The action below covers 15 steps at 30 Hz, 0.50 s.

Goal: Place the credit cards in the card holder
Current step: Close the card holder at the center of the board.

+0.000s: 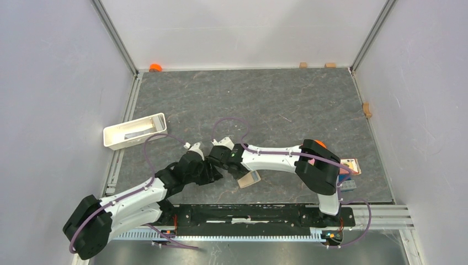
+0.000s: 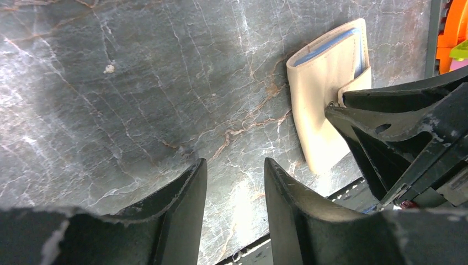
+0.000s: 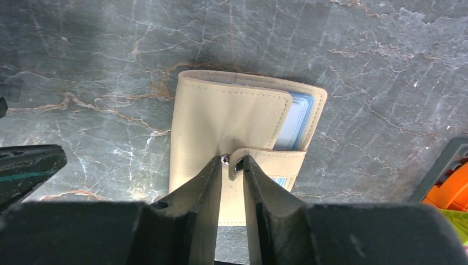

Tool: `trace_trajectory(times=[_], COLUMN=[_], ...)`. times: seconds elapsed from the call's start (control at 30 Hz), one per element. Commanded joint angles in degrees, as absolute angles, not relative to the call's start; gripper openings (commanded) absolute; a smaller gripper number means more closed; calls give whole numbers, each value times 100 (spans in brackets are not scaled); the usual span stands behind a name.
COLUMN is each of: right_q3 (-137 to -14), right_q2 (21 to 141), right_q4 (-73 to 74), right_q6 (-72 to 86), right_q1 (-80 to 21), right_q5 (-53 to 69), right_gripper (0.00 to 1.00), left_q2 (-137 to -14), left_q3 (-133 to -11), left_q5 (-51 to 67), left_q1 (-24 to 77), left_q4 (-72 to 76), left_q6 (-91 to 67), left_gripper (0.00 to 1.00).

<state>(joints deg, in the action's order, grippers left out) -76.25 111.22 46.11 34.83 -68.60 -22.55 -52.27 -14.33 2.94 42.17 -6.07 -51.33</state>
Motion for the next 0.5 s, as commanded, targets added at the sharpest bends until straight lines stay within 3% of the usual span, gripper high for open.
trace_trajectory(times=[0.0,0.47], right_q3=[-7453,-7360], right_q2=[11344,10278], right_q4=[3796,4093], right_q6=[3744,3465], right_q1=[-6981,-6977], right_q5=[-856,-1274], right_gripper=[30,34], left_q2=[-5108,-5272], left_q3=[-1780,-1756], left_q5=[124,389], left_q1=[4140,4089], left_q4=[-1079,-629], left_q6=[-4748,-4808], left_gripper=[50,50])
